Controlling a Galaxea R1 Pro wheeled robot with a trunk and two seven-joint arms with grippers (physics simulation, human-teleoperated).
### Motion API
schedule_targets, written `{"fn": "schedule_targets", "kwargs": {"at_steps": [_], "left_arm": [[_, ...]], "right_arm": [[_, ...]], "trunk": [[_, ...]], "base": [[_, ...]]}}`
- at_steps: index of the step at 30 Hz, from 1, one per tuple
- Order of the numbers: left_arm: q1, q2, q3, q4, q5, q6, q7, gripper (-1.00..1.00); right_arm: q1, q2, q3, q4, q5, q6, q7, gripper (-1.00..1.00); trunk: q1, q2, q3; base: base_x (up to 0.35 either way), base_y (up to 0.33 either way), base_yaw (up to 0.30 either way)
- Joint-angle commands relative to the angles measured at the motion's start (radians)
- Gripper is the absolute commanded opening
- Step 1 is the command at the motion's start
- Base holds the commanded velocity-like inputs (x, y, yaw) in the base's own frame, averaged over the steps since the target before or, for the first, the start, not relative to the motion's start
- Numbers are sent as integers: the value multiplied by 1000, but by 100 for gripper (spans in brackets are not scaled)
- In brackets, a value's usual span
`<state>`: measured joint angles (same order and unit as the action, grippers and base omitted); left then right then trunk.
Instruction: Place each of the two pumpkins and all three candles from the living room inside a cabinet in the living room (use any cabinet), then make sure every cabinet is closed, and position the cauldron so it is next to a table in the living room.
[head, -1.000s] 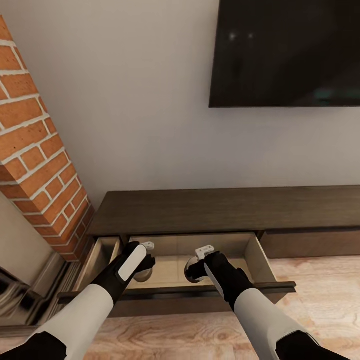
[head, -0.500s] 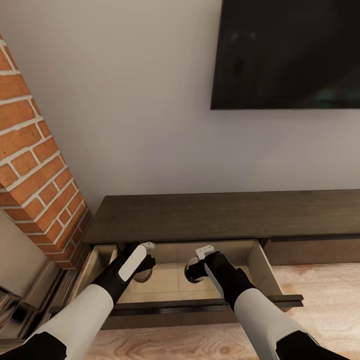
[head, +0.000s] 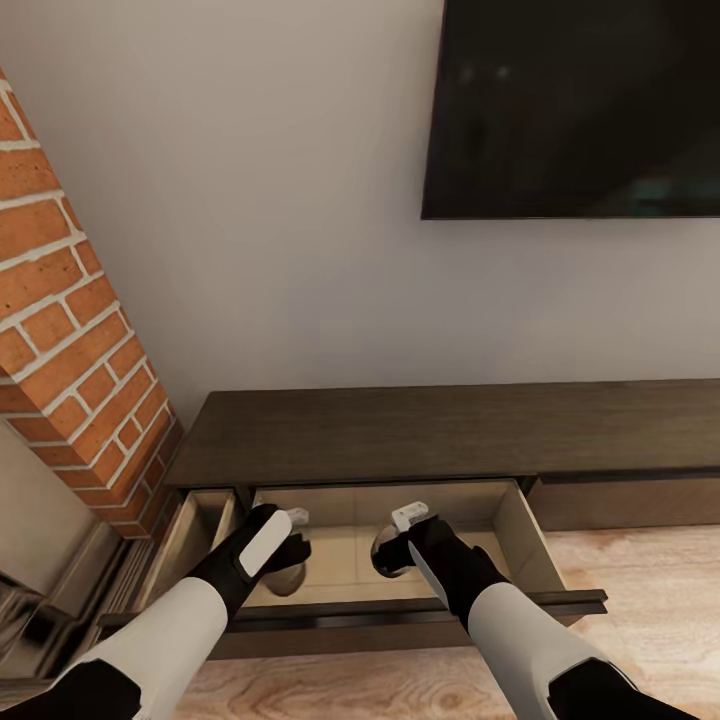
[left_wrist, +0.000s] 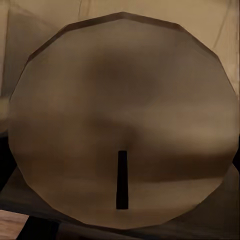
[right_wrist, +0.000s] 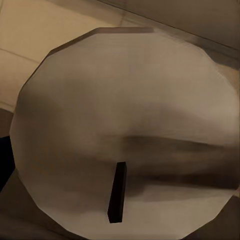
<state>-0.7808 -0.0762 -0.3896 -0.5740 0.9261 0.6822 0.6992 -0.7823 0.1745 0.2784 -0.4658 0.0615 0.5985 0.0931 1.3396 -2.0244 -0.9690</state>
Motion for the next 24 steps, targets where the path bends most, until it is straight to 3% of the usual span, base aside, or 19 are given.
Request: {"fn": "schedule_targets", "kwargs": {"at_steps": [1,9,24], "left_arm": [[0,0,-1,1,-4,1,-8,-100],[-1,1,-2,-10,-4,0,-23,-100],[-2,1,-2,-23,-5,0,-23,-100]], "right_arm": [[0,0,0,0,-3,-1,-1,-100],[0,0,1,0,-3,-2,-1,-100],[-2,0,7,-12,-3,13,-1,-100]], "trunk": [[0,0,0],[0,0,0],[57,-105,-47]], "base": [[0,0,0],[0,0,0],[0,0,0]]}}
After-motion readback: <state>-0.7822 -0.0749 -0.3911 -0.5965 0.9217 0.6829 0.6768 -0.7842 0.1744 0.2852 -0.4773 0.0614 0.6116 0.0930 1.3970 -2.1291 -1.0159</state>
